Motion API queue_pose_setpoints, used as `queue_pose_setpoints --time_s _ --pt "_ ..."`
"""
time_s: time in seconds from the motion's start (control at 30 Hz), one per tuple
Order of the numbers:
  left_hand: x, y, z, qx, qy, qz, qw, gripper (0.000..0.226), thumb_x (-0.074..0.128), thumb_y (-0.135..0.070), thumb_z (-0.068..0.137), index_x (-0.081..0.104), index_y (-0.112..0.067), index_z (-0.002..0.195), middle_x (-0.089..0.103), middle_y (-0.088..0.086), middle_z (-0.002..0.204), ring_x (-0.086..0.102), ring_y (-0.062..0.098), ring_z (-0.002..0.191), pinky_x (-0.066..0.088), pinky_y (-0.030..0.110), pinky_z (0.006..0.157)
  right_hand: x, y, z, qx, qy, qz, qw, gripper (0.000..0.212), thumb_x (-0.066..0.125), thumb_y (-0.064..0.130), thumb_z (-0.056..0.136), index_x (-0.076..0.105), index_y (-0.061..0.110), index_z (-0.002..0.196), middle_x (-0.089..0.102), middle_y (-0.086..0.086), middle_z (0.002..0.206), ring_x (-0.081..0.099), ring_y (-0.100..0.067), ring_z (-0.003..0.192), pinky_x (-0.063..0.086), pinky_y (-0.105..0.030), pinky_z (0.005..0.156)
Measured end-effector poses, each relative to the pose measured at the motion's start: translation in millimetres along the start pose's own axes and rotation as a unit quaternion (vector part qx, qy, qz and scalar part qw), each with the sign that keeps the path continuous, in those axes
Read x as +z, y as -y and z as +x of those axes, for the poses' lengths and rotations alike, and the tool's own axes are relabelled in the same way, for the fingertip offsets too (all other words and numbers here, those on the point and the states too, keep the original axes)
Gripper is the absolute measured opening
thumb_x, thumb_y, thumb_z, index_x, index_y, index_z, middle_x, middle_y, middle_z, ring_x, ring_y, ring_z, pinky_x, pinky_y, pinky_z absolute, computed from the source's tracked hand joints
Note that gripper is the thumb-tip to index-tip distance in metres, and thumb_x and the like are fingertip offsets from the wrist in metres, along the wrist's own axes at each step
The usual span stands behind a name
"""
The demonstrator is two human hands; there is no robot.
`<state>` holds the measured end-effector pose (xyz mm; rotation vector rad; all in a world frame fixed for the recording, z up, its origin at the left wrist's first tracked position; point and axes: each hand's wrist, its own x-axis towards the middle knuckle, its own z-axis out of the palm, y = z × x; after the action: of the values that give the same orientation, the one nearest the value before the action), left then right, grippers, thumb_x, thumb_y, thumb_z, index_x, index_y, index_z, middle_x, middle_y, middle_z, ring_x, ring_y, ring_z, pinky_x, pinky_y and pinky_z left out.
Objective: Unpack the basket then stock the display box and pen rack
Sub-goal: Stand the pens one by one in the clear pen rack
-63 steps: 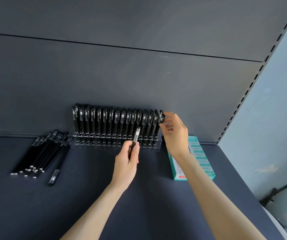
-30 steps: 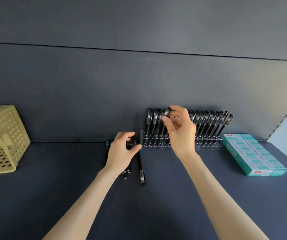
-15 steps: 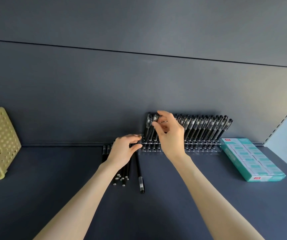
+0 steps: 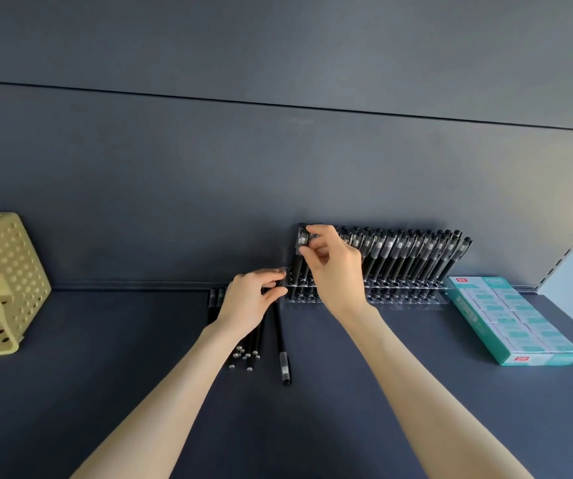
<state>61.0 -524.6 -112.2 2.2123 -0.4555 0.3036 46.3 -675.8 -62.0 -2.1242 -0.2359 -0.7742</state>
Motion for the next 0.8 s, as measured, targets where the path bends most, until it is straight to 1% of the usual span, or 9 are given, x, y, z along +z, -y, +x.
queue_pose_setpoints --time_s 0.07,0.17,0.37,0.47,0.53,0.6,0.67,0.73,0.8 --pt "-0.9 -1.2 0.2 -0.003 0.004 0.005 1.000 0.032 0.071 -0.021 0.084 0.069 -0.014 0.115 0.067 -0.004 0.119 0.067 0.011 0.101 0.049 0.027 0.091 0.1 1.6 -0.2 -0.005 0.001 -0.003 1.000 0.024 0.062 0.009 0.088 0.058 0.014 0.111 0.062 -0.001 0.078 0.058 -0.020 0.069 0.051 -0.040 0.072" --pt "-1.3 -2.7 0.0 -0.005 0.006 0.010 1.000 0.032 0.071 -0.021 0.084 0.069 -0.014 0.115 0.067 -0.005 0.119 0.066 0.012 0.102 0.049 0.031 0.091 0.4 1.6 0.7 -0.002 -0.003 -0.007 1.000 0.023 0.063 0.010 0.088 0.058 0.015 0.109 0.063 0.000 0.076 0.059 -0.019 0.069 0.052 -0.039 0.071" --pt "-1.5 -4.5 -2.0 -0.014 0.008 0.005 1.000 0.033 0.070 -0.021 0.085 0.068 -0.014 0.117 0.067 -0.004 0.120 0.066 0.012 0.102 0.049 0.031 0.092 4.5 -1.8 -7.3 0.023 0.002 0.000 1.000 0.024 0.063 0.009 0.088 0.059 0.015 0.111 0.062 0.002 0.077 0.059 -0.018 0.070 0.052 -0.040 0.072" --pt "-2.3 -6.4 -3.0 -0.013 0.012 0.016 1.000 0.034 0.069 -0.022 0.086 0.066 -0.015 0.119 0.065 -0.003 0.123 0.065 0.013 0.106 0.048 0.032 0.093 3.9 -2.2 -9.9 0.015 -0.002 -0.005 1.000 0.025 0.062 0.009 0.088 0.059 0.016 0.112 0.062 0.005 0.079 0.060 -0.017 0.069 0.053 -0.040 0.072" --pt "-3.3 -8.5 -4.8 -0.014 0.014 0.017 1.000 0.036 0.069 -0.021 0.086 0.064 -0.015 0.122 0.064 -0.002 0.124 0.063 0.015 0.109 0.047 0.032 0.094 1.8 -0.6 -11.1 0.015 -0.003 -0.007 1.000 0.026 0.062 0.010 0.088 0.060 0.017 0.113 0.061 0.006 0.083 0.060 -0.017 0.069 0.053 -0.038 0.072" --pt "-6.2 -10.2 -9.1 -0.010 0.009 0.016 1.000 0.036 0.069 -0.017 0.086 0.064 -0.015 0.121 0.065 0.000 0.123 0.061 0.017 0.110 0.045 0.030 0.095 -0.4 2.1 -13.3 0.020 -0.007 -0.008 1.000 0.027 0.062 0.013 0.089 0.059 0.017 0.115 0.060 0.006 0.087 0.059 -0.014 0.070 0.053 -0.032 0.072" --pt "-11.8 -10.5 -16.9 -0.014 -0.008 0.023 1.000 0.032 0.069 -0.015 0.086 0.066 -0.014 0.118 0.065 0.001 0.118 0.061 0.019 0.109 0.044 0.032 0.096 -1.0 6.0 -19.3 0.018 -0.020 -0.001 1.000 0.024 0.062 0.013 0.089 0.060 0.015 0.113 0.060 0.006 0.088 0.057 -0.009 0.071 0.051 -0.025 0.069" --pt "-17.8 -8.8 -29.1 -0.039 -0.043 0.041 0.997 0.026 0.067 -0.016 0.087 0.067 -0.013 0.113 0.065 0.001 0.114 0.059 0.021 0.107 0.043 0.039 0.096 0.8 10.2 -31.1 0.025 -0.029 0.019 0.999 0.017 0.060 0.014 0.090 0.061 0.014 0.107 0.060 0.007 0.084 0.055 -0.004 0.071 0.049 -0.020 0.066" --pt "-22.8 -5.9 -43.2 -0.081 -0.090 0.078 0.990 0.023 0.065 -0.021 0.088 0.066 -0.014 0.111 0.064 0.002 0.112 0.056 0.024 0.107 0.039 0.039 0.093 6.7 12.7 -45.9 0.045 -0.006 0.021 0.999 0.010 0.059 0.018 0.091 0.062 0.014 0.100 0.062 0.006 0.082 0.056 -0.005 0.071 0.050 -0.024 0.067"
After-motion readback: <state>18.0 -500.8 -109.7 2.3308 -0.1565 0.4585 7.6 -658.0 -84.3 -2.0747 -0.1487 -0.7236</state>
